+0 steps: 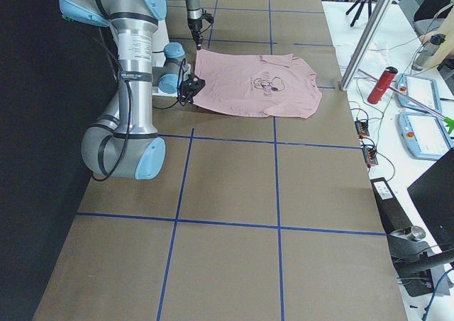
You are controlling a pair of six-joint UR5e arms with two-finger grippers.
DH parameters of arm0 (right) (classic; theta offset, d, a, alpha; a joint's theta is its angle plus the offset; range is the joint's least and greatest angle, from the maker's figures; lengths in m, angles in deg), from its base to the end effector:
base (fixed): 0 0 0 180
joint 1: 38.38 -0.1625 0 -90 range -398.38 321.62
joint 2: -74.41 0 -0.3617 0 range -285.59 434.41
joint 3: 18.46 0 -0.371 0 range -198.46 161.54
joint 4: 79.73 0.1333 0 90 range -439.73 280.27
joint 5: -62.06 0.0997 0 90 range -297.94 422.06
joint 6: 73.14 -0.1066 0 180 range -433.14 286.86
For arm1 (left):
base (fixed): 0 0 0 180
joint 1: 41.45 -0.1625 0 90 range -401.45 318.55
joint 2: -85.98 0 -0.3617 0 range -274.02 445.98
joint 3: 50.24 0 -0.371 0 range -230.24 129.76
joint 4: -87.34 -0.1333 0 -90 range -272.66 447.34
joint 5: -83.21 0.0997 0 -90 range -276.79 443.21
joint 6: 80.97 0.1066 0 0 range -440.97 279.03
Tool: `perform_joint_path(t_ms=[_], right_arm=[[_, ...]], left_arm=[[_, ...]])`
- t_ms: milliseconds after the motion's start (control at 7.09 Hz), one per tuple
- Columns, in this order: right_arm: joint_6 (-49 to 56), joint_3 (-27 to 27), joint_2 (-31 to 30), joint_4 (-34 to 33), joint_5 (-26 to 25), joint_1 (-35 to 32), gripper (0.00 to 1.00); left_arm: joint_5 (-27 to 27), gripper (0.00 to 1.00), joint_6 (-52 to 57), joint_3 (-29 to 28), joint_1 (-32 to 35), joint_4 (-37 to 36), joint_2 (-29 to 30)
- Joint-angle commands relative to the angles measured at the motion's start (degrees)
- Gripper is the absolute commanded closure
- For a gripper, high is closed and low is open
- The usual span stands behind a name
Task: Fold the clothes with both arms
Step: 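Lift the hem with both grippers and fold it toward the collar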
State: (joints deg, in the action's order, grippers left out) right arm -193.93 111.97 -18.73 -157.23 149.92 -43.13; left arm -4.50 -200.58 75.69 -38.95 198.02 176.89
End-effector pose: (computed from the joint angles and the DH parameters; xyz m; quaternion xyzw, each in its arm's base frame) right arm -0.4083 -0.1717 0.2915 -0.0783 -0.4139 0.2843 0.8613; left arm 0.4396 -0.1569 0.2748 -0.0957 0.4718 -0.2516 0.8396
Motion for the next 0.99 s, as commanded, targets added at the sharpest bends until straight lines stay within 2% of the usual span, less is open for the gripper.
perform_joint_path(t_ms=[0, 141, 282, 423, 565, 706, 847], right_arm=[[0.0, 4.4, -4.1, 0.2, -0.2, 0.1, 1.0], [0.5, 3.9, -2.9, 0.1, -0.4, -2.3, 1.0], [3.7, 3.0, 0.6, -0.1, -0.1, -7.9, 1.0], [10.2, -0.9, 6.2, -0.4, 0.1, -13.2, 1.0], [14.3, -9.1, 13.3, -0.4, 0.2, -18.4, 1.0], [21.2, -18.4, 22.3, -0.2, 3.3, -24.5, 1.0], [26.6, -27.7, 28.2, 0.1, 9.1, -31.1, 1.0]], left_arm=[[-3.1, 1.0, -5.0, 5.5, -0.8, -5.4, 0.5], [-5.9, 1.0, -3.8, 6.6, 0.7, -9.9, 1.4], [-6.1, 1.0, -0.6, 6.3, 7.4, -10.7, 6.9], [-6.1, 1.0, 6.2, 3.8, 12.8, -11.0, 9.7], [-6.2, 1.0, 11.0, 1.4, 18.6, -10.9, 11.7], [-6.2, 1.0, 17.1, -4.1, 22.1, -10.7, 13.4], [-6.0, 1.0, 23.6, -10.5, 26.7, -10.3, 16.5]])
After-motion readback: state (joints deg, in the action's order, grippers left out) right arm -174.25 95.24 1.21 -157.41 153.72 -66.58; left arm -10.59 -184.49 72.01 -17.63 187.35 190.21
